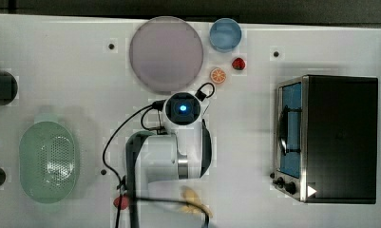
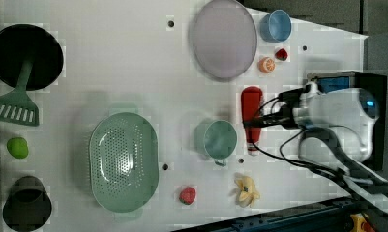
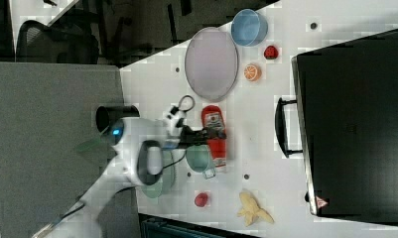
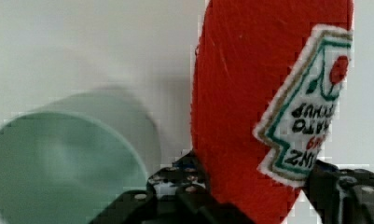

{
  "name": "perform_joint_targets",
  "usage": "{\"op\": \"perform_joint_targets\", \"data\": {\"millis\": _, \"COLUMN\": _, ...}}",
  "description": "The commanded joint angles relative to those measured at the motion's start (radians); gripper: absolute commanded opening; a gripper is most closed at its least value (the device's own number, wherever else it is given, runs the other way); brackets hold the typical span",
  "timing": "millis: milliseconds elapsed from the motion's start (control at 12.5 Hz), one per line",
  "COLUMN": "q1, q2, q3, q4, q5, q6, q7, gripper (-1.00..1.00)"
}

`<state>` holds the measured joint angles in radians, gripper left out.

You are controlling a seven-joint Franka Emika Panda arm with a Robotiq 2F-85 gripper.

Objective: Pick Ketchup from the table and place it in strainer.

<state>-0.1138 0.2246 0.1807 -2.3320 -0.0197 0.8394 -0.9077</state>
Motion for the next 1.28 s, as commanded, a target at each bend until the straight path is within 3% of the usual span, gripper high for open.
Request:
{"op": "perform_joint_targets", "data": {"millis": 80, "q1": 0.012, "q2": -0.183, "q3": 0.045, "q4": 0.088, "q5": 0.011, "q6": -0.108, "q7": 0.042, "gripper": 0.23}}
{"op": "perform_joint_targets", "data": {"millis": 560, "q1": 0.036, "q2": -0.345, "q3": 0.187, "q4": 0.167, "q5": 0.018, "q6": -0.413, "q7": 0.327, "gripper": 0.23}}
{"op": "perform_joint_targets", "data": {"millis": 960, "q1": 0.057, "q2": -0.299, "q3": 0.394, "q4": 0.18, "q5": 0.089, "q6": -0.37, "q7": 0.669, "gripper": 0.23}}
{"op": "perform_joint_targets", "data": {"millis": 1280, "q1": 0.063, "q2": -0.172, "q3": 0.534, "q4": 0.18, "q5": 0.09, "q6": -0.172, "q7": 0.903, "gripper": 0.23}}
